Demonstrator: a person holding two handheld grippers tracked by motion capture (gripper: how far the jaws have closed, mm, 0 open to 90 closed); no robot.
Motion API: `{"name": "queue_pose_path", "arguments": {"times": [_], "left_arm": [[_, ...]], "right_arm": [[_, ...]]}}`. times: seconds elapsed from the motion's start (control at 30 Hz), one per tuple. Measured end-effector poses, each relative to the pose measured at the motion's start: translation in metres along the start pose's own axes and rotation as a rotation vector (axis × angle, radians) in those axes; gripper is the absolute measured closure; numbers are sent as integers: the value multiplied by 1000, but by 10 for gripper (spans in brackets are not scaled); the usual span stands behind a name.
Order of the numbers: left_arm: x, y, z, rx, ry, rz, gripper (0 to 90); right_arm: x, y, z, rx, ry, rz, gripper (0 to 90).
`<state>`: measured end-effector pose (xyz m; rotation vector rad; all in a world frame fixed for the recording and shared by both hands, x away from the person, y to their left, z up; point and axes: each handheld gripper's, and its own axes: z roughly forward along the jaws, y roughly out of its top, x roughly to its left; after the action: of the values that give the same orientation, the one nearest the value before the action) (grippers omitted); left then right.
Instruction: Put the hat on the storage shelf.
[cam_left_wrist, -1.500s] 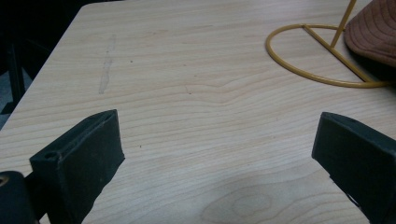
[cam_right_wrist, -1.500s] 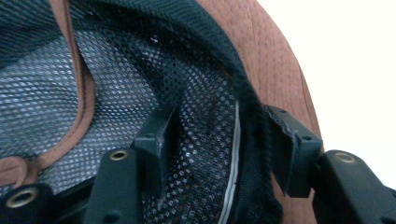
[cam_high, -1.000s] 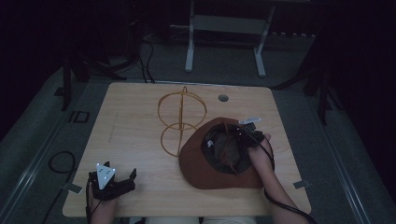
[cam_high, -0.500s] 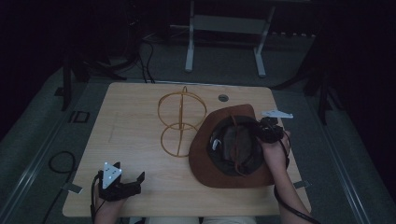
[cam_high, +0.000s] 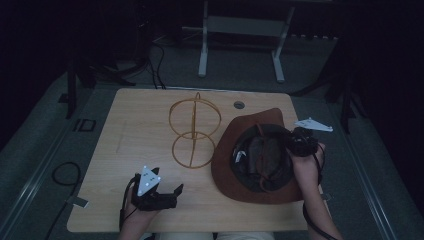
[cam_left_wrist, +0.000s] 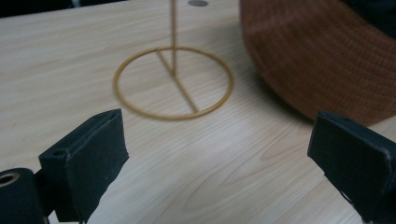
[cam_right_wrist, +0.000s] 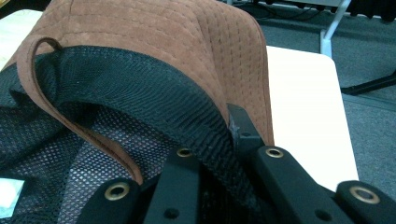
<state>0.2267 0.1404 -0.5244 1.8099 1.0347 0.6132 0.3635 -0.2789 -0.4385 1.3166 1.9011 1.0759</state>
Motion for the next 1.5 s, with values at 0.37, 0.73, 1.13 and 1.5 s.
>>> {"name": "queue_pose_path", "arguments": {"times": [0.37, 0.73, 1.13, 1.5], "left_arm": [[-28, 55, 30, 5, -120, 32, 56], [-66, 97, 64, 35, -147, 120, 66], [-105, 114, 109, 109, -95, 200, 149], [-110, 114, 128, 124, -20, 216, 512]], "right_arm": [[3, -4, -16, -28, 11, 7, 841], [15, -3, -29, -65, 46, -8, 840], [29, -8, -43, -89, 94, -30, 839], [28, -14, -60, -119, 110, -7, 840]]}}
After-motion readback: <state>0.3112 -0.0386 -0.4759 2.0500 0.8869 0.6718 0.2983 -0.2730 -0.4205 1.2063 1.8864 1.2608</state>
